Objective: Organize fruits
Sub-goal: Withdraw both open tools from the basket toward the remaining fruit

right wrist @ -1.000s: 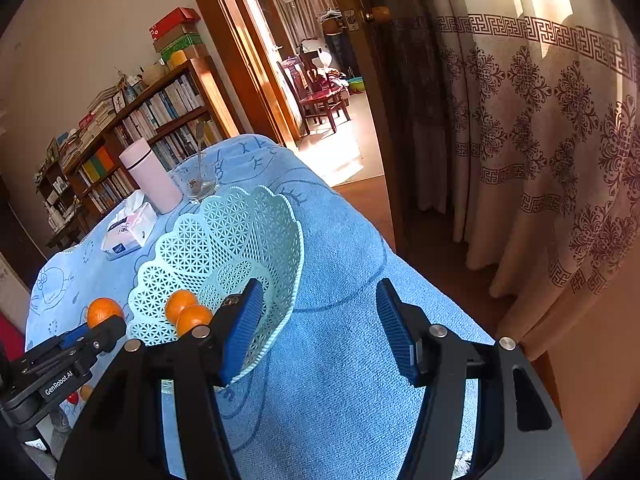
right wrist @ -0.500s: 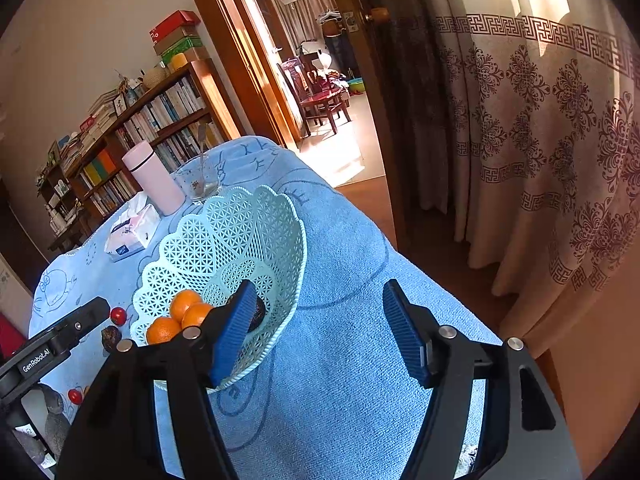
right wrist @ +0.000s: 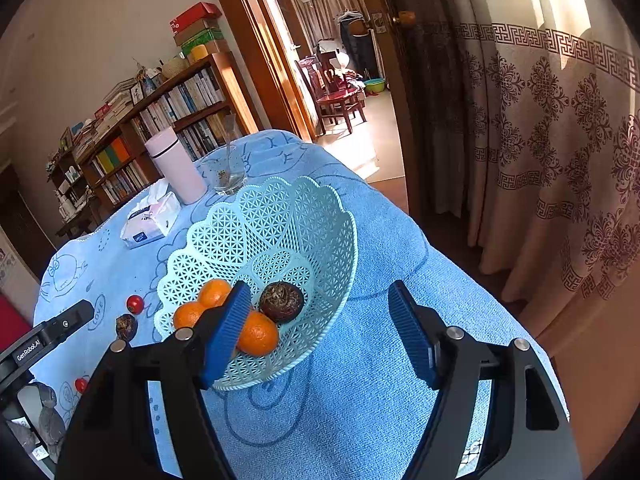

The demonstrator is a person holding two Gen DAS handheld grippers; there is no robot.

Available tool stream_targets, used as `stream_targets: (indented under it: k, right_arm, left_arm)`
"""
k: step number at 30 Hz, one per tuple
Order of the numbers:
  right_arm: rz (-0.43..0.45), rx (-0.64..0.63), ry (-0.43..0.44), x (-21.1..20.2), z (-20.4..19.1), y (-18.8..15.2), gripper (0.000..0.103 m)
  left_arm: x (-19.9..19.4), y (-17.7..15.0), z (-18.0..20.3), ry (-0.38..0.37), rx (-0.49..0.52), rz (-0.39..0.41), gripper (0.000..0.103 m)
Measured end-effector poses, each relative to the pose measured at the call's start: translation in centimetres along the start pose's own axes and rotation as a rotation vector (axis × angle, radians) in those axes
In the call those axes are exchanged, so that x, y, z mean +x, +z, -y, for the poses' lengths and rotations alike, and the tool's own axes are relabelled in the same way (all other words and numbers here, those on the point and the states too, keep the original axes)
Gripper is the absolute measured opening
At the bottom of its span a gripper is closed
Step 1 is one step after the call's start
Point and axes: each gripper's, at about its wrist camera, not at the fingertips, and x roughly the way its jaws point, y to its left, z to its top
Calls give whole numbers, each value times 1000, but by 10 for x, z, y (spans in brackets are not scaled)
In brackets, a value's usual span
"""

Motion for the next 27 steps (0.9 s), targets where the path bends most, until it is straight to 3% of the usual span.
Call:
stream_targets:
  k: [15, 27]
  right_arm:
    - [-27, -73, 62, 5, -44, -8, 73]
    - [-65, -137, 102, 11, -75, -20, 73]
  left_arm:
    - [-35, -15, -78, 127, -120, 38, 73]
    - [-37, -52, -140, 229, -219, -12, 73]
